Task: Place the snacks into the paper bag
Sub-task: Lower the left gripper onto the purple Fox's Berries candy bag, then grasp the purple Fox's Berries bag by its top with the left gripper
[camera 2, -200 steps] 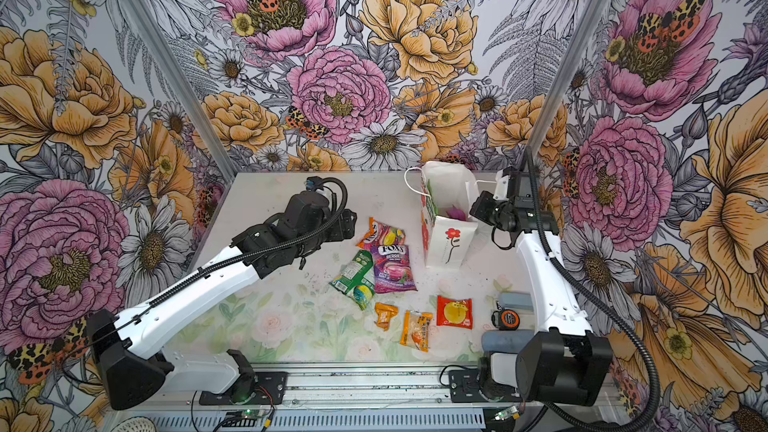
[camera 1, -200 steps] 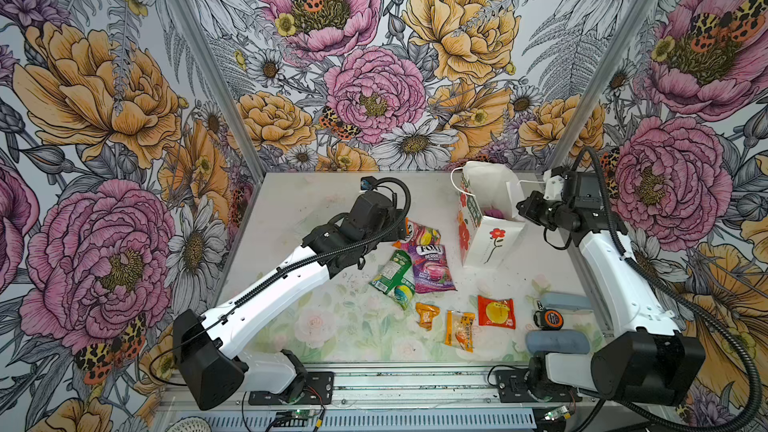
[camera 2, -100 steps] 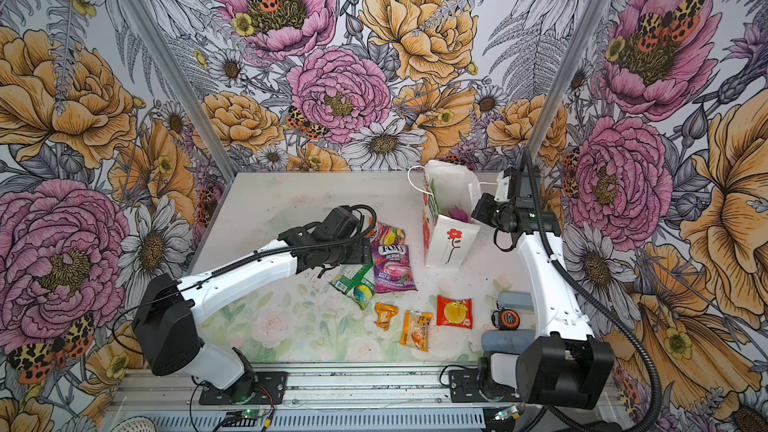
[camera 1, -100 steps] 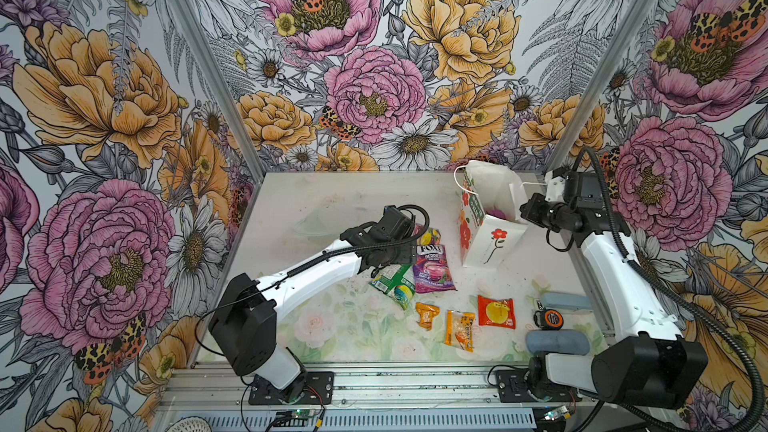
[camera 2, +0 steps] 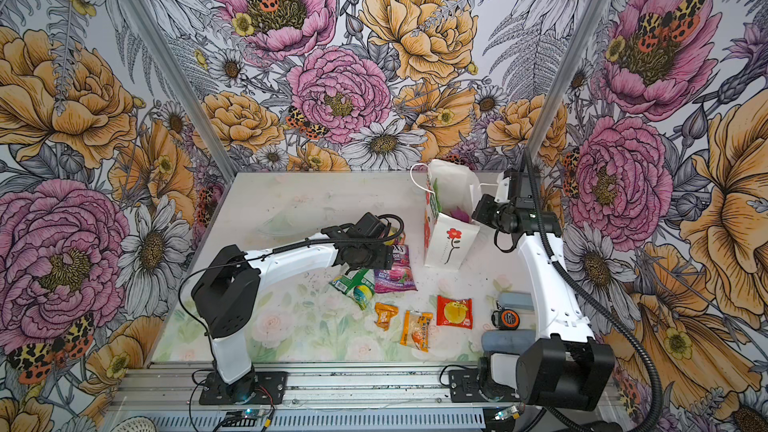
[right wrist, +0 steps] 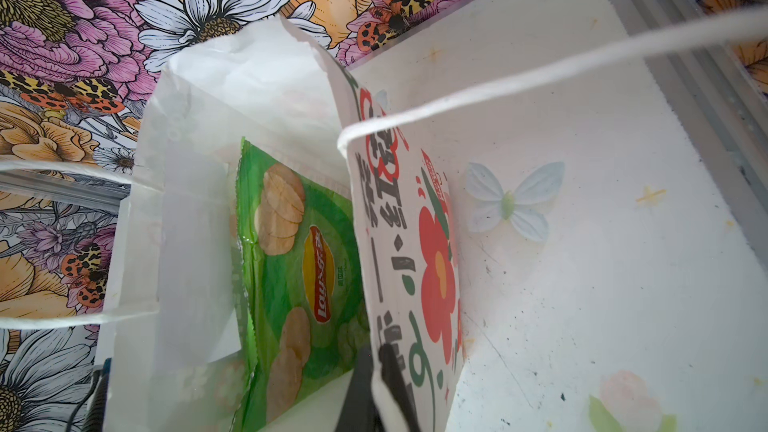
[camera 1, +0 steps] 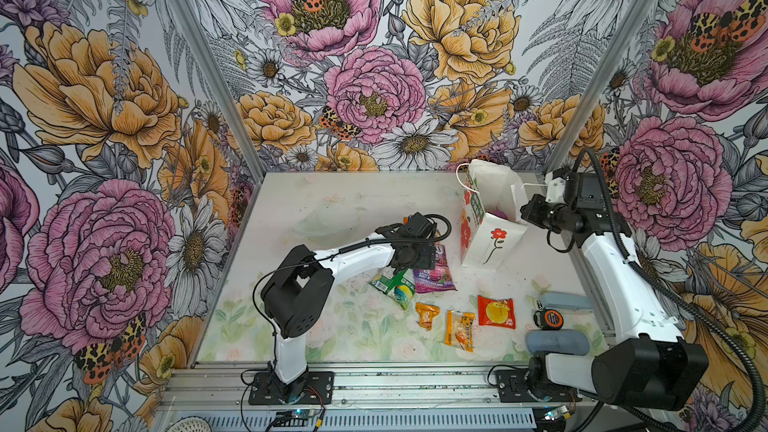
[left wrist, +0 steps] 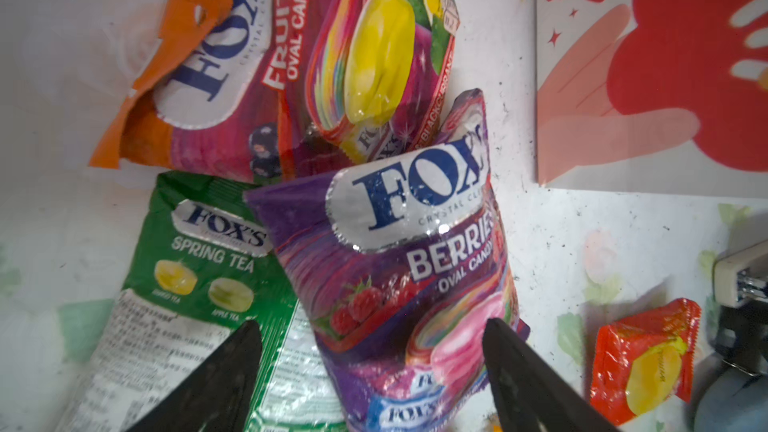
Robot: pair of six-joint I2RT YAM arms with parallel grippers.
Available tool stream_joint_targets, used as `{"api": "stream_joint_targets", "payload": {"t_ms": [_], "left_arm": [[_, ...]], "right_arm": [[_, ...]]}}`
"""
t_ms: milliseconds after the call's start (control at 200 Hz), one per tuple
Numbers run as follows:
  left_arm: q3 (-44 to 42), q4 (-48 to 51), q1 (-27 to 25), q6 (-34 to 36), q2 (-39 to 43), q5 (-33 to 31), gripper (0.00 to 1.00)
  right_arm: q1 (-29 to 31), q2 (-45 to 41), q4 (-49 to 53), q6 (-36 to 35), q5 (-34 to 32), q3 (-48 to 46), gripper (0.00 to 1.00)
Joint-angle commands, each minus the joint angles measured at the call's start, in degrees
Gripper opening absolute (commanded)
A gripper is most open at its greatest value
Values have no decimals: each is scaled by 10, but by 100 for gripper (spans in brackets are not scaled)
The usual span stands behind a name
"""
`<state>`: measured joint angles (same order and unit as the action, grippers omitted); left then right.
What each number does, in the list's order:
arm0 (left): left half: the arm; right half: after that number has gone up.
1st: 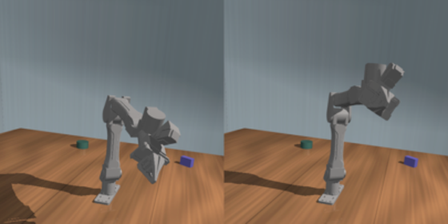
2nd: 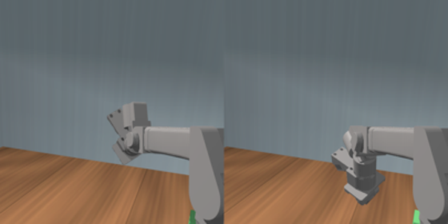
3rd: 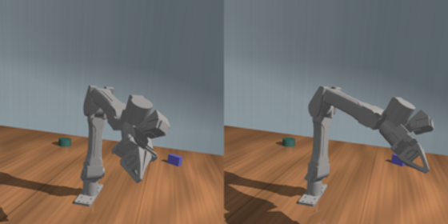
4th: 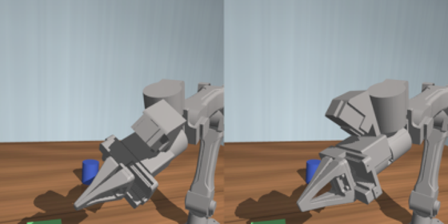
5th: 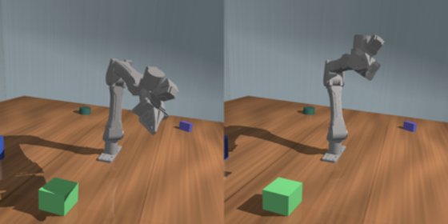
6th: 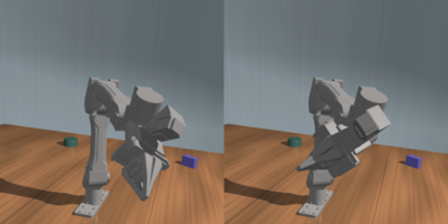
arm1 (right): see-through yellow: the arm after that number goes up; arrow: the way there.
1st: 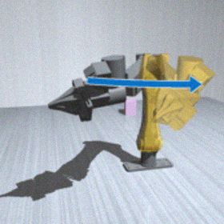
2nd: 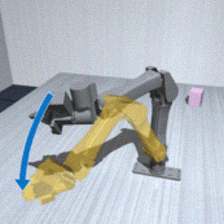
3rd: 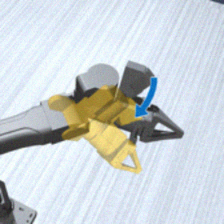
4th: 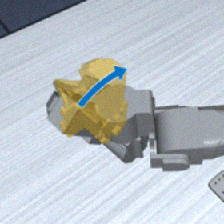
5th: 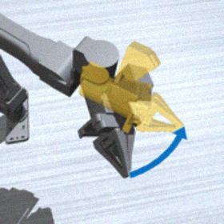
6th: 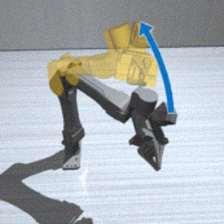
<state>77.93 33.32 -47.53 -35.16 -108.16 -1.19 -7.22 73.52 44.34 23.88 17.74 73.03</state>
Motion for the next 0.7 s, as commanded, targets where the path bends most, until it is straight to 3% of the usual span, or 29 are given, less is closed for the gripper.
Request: {"api": "stream_joint_targets", "payload": {"t_ms": [0,430,581,696], "left_arm": [[11,-20,-19,-24,-9,22,84],[-10,-45,-129,-72,49,15,82],[-46,-30,-76,-43,109,3,82],[3,40,-20,69,90,2,83]], "right_arm": [[-2,-16,4,-11,-2,5,0],[-1,-12,0,-9,5,7,0],[-1,-12,-3,-9,5,4,0],[0,-14,-5,-9,6,3,0]]}}
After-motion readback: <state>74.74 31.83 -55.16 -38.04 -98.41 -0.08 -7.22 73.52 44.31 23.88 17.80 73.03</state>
